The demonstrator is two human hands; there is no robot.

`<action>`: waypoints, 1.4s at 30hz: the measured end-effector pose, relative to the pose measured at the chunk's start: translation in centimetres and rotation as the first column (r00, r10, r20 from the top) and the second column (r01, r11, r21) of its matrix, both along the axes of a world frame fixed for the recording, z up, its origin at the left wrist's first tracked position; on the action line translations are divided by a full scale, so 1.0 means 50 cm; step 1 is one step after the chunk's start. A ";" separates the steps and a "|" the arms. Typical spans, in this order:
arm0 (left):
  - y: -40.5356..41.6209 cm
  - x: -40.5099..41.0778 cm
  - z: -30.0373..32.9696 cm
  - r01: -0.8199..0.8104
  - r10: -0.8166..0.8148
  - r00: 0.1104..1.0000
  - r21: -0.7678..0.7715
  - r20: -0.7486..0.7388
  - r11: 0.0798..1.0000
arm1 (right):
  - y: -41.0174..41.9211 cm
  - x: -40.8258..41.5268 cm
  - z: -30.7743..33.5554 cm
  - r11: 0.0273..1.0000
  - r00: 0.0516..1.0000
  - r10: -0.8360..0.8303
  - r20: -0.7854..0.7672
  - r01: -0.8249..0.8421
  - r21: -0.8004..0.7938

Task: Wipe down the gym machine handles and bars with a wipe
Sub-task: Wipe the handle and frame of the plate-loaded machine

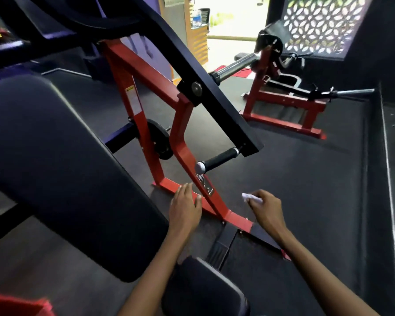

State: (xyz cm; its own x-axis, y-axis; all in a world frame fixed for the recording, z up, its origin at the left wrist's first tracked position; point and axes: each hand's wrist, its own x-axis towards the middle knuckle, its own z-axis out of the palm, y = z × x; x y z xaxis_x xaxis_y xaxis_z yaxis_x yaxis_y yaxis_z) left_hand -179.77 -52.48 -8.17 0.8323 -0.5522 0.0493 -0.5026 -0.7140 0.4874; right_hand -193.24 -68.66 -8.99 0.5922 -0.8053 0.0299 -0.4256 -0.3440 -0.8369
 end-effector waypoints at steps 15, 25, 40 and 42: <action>-0.425 0.355 0.059 0.292 -0.306 0.904 0.091 0.298 0.952 | -0.258 0.300 -0.037 0.996 0.989 0.011 0.146 -0.024 0.088; -0.604 0.524 0.037 0.361 -0.561 0.684 0.452 0.466 0.816 | -0.328 0.410 -0.124 0.949 0.971 0.238 0.028 -0.227 -0.217; -0.607 0.547 0.016 0.375 -0.602 0.585 0.478 0.543 0.795 | -0.206 0.366 -0.091 0.648 0.692 0.722 0.001 -0.675 -0.353; -0.603 0.554 0.019 0.388 -0.619 0.565 0.486 0.545 0.783 | -0.271 0.382 -0.093 0.763 0.802 0.598 0.010 -0.565 -0.313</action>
State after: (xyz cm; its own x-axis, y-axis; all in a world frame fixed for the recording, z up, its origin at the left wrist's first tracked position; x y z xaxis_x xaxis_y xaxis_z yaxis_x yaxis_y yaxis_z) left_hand -152.10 -82.63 -7.21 0.2203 -0.9505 0.2192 -0.9160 -0.2788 -0.2886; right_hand -174.14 -82.24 -13.66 0.9240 -0.2534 0.2864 0.0164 -0.7220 -0.6917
